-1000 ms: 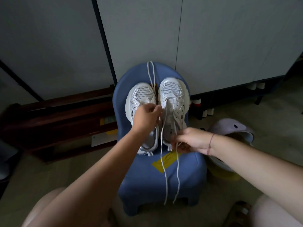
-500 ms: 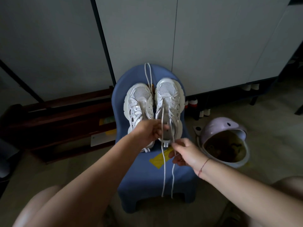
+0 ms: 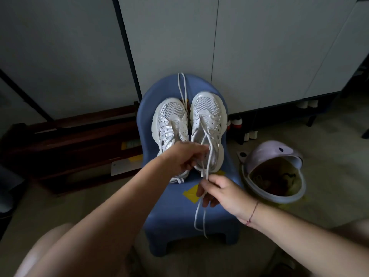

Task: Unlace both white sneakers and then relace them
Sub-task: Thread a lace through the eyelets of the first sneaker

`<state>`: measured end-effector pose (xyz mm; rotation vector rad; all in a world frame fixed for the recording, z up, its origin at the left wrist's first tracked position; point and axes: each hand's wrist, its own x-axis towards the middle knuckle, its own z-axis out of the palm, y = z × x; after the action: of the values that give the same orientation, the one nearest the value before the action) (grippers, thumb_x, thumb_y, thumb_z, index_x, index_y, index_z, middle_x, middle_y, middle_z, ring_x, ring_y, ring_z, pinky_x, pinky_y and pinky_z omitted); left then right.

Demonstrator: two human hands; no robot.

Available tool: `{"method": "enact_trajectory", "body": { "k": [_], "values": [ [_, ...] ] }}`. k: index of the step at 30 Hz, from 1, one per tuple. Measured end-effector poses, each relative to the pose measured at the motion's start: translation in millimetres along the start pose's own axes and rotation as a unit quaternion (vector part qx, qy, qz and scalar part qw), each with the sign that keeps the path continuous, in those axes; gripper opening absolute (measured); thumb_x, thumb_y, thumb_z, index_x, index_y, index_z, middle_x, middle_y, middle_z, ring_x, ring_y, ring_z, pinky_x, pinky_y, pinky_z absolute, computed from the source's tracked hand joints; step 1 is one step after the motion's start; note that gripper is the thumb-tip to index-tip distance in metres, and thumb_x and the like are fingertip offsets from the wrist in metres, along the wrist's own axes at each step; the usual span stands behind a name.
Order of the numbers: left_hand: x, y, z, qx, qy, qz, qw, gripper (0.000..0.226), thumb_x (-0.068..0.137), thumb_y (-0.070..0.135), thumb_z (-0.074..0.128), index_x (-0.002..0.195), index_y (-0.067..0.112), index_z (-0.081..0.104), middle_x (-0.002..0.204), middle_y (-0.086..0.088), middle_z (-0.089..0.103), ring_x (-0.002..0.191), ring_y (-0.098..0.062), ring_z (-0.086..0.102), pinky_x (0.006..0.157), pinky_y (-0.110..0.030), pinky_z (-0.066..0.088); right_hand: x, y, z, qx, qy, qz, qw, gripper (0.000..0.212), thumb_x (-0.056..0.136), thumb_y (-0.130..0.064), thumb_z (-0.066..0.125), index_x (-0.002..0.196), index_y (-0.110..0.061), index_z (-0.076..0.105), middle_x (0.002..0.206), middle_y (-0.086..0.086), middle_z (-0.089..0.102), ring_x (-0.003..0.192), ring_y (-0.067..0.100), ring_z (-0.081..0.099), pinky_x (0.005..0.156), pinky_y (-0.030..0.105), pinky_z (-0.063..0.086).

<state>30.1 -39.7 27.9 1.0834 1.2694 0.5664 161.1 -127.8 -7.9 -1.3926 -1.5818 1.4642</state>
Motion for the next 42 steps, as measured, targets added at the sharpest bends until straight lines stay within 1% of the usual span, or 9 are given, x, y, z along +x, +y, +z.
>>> {"method": "enact_trajectory", "body": {
  "k": [7, 14, 18, 20, 24, 28, 33, 37, 42],
  "values": [
    [-7, 34, -38, -0.017, 0.145, 0.200, 0.969, 0.031, 0.101, 0.023, 0.050, 0.074, 0.016, 0.064, 0.065, 0.007, 0.061, 0.061, -0.008, 0.052, 0.061, -0.020, 0.044, -15, -26, -29, -0.051, 0.135, -0.138, 0.980, 0.033, 0.098, -0.026, 0.038, 0.074, -0.014, 0.056, 0.079, 0.009, 0.061, 0.056, 0.011, 0.054, 0.059, 0.022, 0.045],
    [23, 22, -104, -0.284, 0.293, 0.104, 0.907, 0.046, 0.102, 0.022, 0.046, 0.058, 0.016, 0.059, 0.037, 0.007, 0.051, 0.032, -0.004, 0.046, 0.051, -0.022, 0.043, -8, -35, -54, 0.152, 0.216, -0.059, 0.963, 0.038, 0.101, -0.020, 0.038, 0.067, -0.007, 0.048, 0.061, 0.008, 0.061, 0.040, 0.010, 0.044, 0.045, 0.021, 0.034],
    [36, 3, -119, -0.040, 0.468, 0.032, 0.882, 0.024, 0.092, 0.025, 0.050, 0.096, 0.008, 0.067, 0.115, -0.019, 0.066, 0.092, -0.027, 0.064, 0.086, -0.039, 0.049, -7, -47, -67, 0.263, 0.238, -0.044, 0.934, 0.036, 0.100, -0.023, 0.041, 0.068, -0.009, 0.051, 0.053, 0.005, 0.058, 0.041, 0.011, 0.042, 0.044, 0.019, 0.034],
    [26, 11, -92, 0.091, 0.528, 0.142, 0.832, 0.028, 0.090, 0.021, 0.049, 0.101, 0.002, 0.068, 0.112, -0.023, 0.063, 0.098, -0.031, 0.058, 0.087, -0.041, 0.045, -6, -52, -71, 0.338, 0.215, -0.035, 0.916, 0.035, 0.099, -0.024, 0.041, 0.070, -0.009, 0.052, 0.053, 0.005, 0.058, 0.043, 0.011, 0.042, 0.046, 0.018, 0.036],
    [-7, 19, -4, 0.022, 0.131, 0.257, 0.957, 0.026, 0.102, 0.028, 0.047, 0.100, 0.011, 0.066, 0.096, -0.009, 0.069, 0.085, -0.017, 0.063, 0.084, -0.033, 0.050, 1, -58, -77, 0.440, 0.159, -0.034, 0.883, 0.033, 0.099, -0.024, 0.038, 0.074, -0.008, 0.053, 0.058, 0.006, 0.060, 0.046, 0.009, 0.048, 0.046, 0.017, 0.043],
    [-16, 2, 36, -0.004, -0.123, 0.186, 0.975, 0.036, 0.103, 0.033, 0.039, 0.107, 0.010, 0.066, 0.089, -0.005, 0.072, 0.087, -0.016, 0.068, 0.088, -0.029, 0.052, 9, -60, -82, 0.450, 0.138, -0.048, 0.881, 0.032, 0.099, -0.023, 0.037, 0.081, -0.006, 0.057, 0.062, 0.005, 0.064, 0.049, 0.006, 0.054, 0.047, 0.016, 0.047],
    [-10, 1, 23, -0.042, -0.133, 0.173, 0.975, 0.033, 0.104, 0.023, 0.038, 0.081, 0.010, 0.057, 0.050, 0.005, 0.034, 0.050, -0.012, 0.027, 0.052, -0.020, 0.037, 17, -59, -100, 0.468, 0.207, -0.031, 0.858, 0.033, 0.101, -0.020, 0.038, 0.078, -0.006, 0.055, 0.058, 0.005, 0.065, 0.044, 0.004, 0.053, 0.046, 0.014, 0.045],
    [-13, 6, 7, -0.023, -0.119, 0.175, 0.977, 0.034, 0.106, 0.021, 0.034, 0.080, 0.009, 0.053, 0.051, 0.006, 0.029, 0.045, -0.007, 0.025, 0.053, -0.024, 0.027, 20, -56, -128, 0.517, 0.263, -0.002, 0.815, 0.025, 0.100, -0.016, 0.041, 0.089, -0.001, 0.058, 0.080, 0.011, 0.063, 0.056, 0.005, 0.054, 0.049, 0.012, 0.046],
    [-14, 5, 2, 0.036, -0.076, 0.176, 0.981, 0.034, 0.105, 0.020, 0.037, 0.079, 0.009, 0.056, 0.049, 0.008, 0.030, 0.044, -0.006, 0.025, 0.055, -0.027, 0.022, 25, -51, -125, 0.264, 0.381, 0.030, 0.885, 0.033, 0.093, -0.017, 0.056, 0.124, -0.008, 0.049, 0.119, 0.016, 0.055, 0.051, 0.005, 0.047, 0.041, 0.015, 0.045]
  ]
}}
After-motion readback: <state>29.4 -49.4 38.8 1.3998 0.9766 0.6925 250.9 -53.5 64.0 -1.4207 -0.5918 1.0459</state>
